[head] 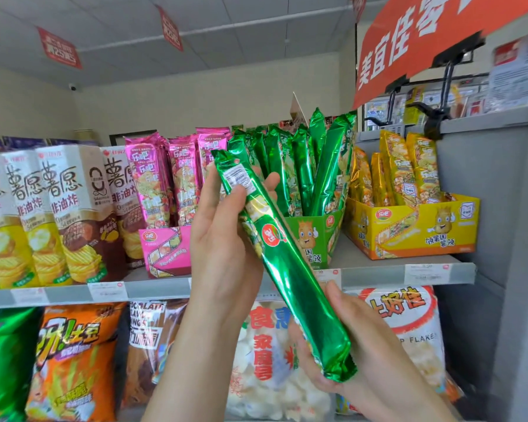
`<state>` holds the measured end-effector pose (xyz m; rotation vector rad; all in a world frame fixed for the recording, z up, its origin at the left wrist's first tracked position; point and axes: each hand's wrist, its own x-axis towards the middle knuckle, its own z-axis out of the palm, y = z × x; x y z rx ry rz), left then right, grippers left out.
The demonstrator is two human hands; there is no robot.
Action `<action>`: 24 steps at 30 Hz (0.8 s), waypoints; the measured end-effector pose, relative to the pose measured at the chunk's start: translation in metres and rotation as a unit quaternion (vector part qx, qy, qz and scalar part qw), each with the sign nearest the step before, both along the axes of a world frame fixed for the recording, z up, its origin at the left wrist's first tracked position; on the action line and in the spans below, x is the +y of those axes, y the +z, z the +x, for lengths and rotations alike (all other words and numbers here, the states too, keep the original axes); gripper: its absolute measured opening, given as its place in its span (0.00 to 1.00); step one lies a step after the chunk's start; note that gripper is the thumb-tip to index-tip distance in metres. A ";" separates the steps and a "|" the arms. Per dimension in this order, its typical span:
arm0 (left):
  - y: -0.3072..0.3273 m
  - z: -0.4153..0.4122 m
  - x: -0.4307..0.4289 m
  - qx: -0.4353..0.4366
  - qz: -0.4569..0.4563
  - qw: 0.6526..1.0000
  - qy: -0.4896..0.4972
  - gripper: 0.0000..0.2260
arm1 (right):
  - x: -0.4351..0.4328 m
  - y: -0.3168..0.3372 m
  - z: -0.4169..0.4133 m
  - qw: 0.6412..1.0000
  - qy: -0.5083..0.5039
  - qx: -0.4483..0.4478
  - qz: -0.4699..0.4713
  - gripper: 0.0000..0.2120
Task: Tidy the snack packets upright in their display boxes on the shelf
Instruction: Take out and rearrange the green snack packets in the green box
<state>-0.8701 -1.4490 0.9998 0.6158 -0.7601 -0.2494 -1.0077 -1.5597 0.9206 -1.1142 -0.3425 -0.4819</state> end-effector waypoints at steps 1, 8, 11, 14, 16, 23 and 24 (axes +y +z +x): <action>0.001 0.000 0.000 0.005 -0.003 1.000 -0.007 0.21 | 0.017 -0.007 0.009 1.000 0.004 -0.002 -0.013 0.23; -0.001 0.003 0.001 0.012 0.005 0.998 0.057 0.16 | 0.031 -0.008 0.025 0.994 -0.091 0.042 -0.038 0.32; 0.001 0.011 0.008 -0.065 0.054 0.987 0.136 0.21 | 0.032 -0.009 0.026 0.982 -0.167 0.022 -0.086 0.25; 0.000 0.020 0.016 -0.104 0.094 0.977 0.163 0.21 | 0.032 -0.009 0.024 0.911 -0.353 0.024 -0.212 0.18; -0.001 0.022 0.018 -0.080 0.105 0.976 0.173 0.27 | 0.034 -0.012 0.026 0.841 -0.458 -0.008 -0.287 0.15; 0.007 0.015 0.017 0.009 0.002 0.998 0.055 0.34 | 0.037 -0.011 0.025 0.917 -0.303 -0.001 -0.260 0.18; 0.007 0.016 0.018 0.013 0.000 0.999 0.040 0.32 | 0.037 -0.011 0.025 0.911 -0.313 -0.003 -0.267 0.17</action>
